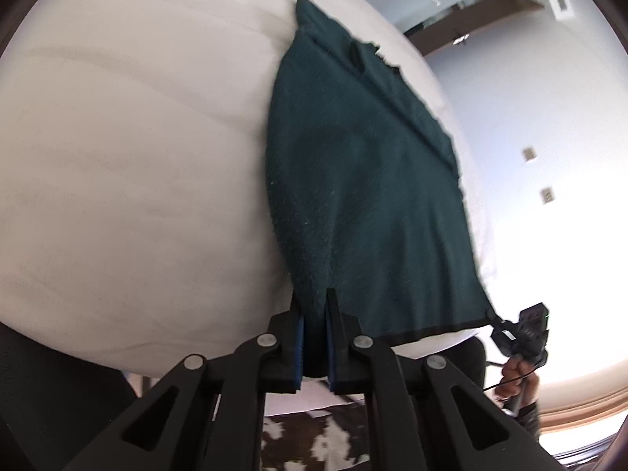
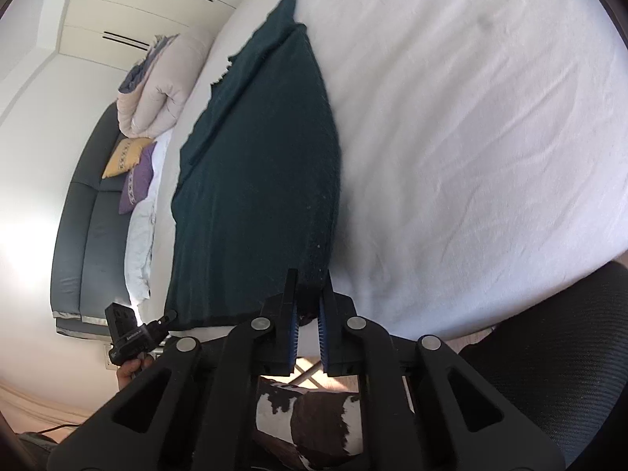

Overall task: Fold small clothes
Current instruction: 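Grasp the sweater hem with the right tool while the left tool grasps the hem too, then lift the hem with both tools and fold it toward the collar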

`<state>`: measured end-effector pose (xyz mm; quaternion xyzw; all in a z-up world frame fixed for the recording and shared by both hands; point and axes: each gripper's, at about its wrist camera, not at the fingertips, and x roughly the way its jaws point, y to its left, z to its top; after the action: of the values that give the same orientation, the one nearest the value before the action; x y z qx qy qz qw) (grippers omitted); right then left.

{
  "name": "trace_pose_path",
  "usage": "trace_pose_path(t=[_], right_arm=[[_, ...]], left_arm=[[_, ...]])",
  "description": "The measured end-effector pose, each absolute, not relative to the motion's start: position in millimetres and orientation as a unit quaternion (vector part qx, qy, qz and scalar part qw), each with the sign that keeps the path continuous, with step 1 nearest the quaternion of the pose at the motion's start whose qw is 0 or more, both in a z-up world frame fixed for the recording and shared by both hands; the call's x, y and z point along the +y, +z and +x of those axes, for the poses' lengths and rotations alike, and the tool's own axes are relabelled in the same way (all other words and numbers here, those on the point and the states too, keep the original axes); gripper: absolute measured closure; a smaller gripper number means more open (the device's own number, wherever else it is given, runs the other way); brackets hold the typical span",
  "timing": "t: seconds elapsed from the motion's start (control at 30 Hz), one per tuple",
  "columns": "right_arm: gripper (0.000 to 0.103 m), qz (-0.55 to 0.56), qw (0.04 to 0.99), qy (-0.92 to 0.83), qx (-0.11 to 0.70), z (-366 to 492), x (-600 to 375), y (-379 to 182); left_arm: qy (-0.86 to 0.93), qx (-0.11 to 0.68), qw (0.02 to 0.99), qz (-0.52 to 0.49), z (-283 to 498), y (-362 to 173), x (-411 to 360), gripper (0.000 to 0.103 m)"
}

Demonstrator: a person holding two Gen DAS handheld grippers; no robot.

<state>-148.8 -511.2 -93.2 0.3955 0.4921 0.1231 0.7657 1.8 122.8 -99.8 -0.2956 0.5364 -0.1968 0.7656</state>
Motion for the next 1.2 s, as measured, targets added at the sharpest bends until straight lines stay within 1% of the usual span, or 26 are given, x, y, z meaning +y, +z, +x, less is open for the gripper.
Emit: trace_pose_path(t=[0.2,0.43,0.73,0.93,1.2], right_arm=[[0.096,0.412,0.779,0.140,0.452,-131,-514,-64],[0.096,0.435,0.781,0.147,0.423,-103,-512,-47],[0.096,0.431,0.800,0.150,0.389,-44,-513,-13],[0.096,0.421,0.817,0.144,0.366,28,-511,11],[0.096,0.422,0.828,0.116,0.350,132,-516,12]], left_arm=[[-0.221,0.495,0.764,-0.349,6,-75,132,0.096],[-0.241,0.456,0.761,-0.395,21,-50,140,0.096],[-0.256,0.425,0.770,-0.401,68,-18,136,0.096],[-0.251,0.414,0.773,-0.411,119,-11,136,0.096],[-0.242,0.420,0.770,-0.415,206,-16,130,0.096]])
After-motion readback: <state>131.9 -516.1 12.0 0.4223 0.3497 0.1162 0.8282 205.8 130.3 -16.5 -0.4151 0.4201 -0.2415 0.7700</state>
